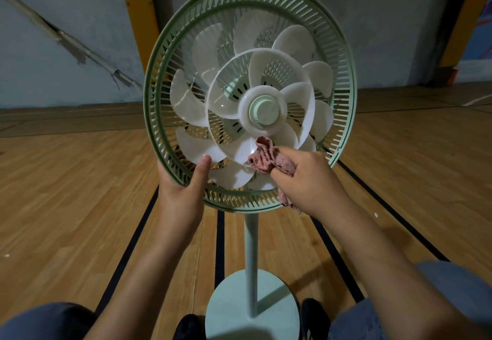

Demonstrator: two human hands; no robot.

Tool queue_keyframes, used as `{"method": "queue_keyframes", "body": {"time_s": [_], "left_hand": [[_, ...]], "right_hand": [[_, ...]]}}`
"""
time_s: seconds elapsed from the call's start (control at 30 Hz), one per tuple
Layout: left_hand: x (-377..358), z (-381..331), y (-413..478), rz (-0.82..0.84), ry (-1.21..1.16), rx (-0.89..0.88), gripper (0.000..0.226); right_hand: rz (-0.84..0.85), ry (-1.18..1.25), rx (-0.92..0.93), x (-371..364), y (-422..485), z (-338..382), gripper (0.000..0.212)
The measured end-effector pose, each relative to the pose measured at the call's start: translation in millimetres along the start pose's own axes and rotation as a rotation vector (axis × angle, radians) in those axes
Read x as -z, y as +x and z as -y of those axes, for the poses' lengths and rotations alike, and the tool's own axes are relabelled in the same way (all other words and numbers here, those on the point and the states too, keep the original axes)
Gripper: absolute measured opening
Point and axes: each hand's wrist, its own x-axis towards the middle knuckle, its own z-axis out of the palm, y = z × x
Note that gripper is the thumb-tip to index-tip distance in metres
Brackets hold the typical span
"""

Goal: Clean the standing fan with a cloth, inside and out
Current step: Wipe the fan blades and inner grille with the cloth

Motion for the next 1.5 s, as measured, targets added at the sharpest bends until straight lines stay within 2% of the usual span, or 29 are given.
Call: {"method": "queue_keyframes", "body": {"time_s": [0.2,0.37,0.5,0.6,0.73,0.9,1.13,1.27,1.37,1.5], "left_hand": [[-2,0,-2,-0.017,-0.029,-0.018,0.068],[-4,1,-3,-0.053,-0.042,0.003,0.070],[-3,2,-2,-0.072,-0.033,0.018,0.063],[-2,2,-2,-0.074,-0.036,0.027,0.068],[-2,2,-2,-0.062,-0.032,0.029,0.072],[-1,5,0,-0.041,-0.031,0.028,0.071],[-1,4,1,-0.035,-0.031,0.008,0.071],[-2,5,1,-0.054,-0.024,0.010,0.068],[-4,4,-1,-0.060,-0.020,0.003,0.065],[-4,5,-4,-0.071,-0.028,-0.008,0.062]], "right_hand": [[0.001,-0.082,0.004,8,2,-3,0.014],[-0.062,-0.172,0.040,21,4,-6,0.036],[-0.223,-0.216,0.142,25,5,-8,0.039],[-0.284,-0.184,0.231,27,6,-8,0.044],[-0.243,-0.126,0.310,25,5,-10,0.058],[-0.220,-0.145,0.365,21,4,-20,0.061],[-0.158,-0.025,0.120,13,2,-18,0.063],[-0.054,0.112,-0.050,6,3,-14,0.053],[0.073,0.243,-0.148,1,4,-3,0.039],[0.162,0.366,-0.250,5,7,5,0.012]]}}
